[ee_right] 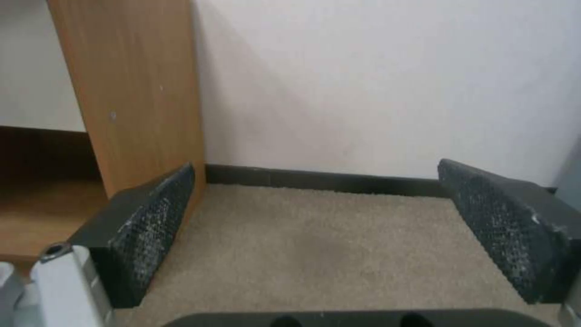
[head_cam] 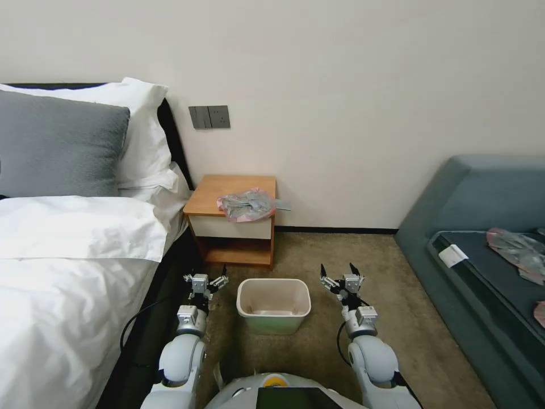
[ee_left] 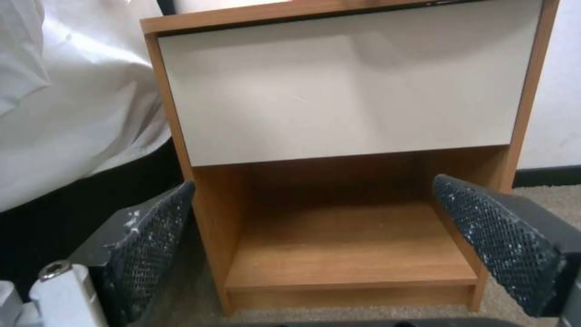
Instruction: Pick up the garbage bag from the table and place it over the trash can.
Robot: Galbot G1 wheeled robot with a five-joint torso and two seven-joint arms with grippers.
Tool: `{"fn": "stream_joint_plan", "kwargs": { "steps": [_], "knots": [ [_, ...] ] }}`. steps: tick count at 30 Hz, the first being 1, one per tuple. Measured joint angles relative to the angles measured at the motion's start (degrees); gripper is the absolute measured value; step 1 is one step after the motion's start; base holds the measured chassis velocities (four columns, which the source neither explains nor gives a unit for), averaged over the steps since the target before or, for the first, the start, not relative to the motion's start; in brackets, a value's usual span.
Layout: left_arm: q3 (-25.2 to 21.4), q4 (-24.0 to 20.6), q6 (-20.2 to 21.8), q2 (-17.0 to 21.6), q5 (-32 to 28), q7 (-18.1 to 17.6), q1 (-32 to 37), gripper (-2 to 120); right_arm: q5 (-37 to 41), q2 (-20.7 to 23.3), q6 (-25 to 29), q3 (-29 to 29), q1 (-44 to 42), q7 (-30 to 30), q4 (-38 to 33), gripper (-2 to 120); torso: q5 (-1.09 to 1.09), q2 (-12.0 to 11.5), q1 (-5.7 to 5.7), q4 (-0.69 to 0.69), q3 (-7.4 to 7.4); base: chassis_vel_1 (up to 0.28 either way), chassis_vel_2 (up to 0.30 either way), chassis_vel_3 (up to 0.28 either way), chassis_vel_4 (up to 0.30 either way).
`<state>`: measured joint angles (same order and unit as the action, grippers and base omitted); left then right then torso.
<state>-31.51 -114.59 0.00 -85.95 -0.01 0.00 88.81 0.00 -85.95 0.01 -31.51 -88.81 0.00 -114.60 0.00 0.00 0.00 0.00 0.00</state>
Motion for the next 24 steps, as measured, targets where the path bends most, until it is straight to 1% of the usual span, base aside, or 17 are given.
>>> {"fn": "stream_joint_plan", "kwargs": {
  "steps": [24],
  "knots": [
    [0.0,0.0,0.0,0.0,0.0,0.0,0.0,100,0.0,0.0,0.0,0.0,0.0,0.0,0.0,100,0.0,0.0,0.0,0.0,0.0,0.0,0.0,0.0,0.0]
  ]
}}
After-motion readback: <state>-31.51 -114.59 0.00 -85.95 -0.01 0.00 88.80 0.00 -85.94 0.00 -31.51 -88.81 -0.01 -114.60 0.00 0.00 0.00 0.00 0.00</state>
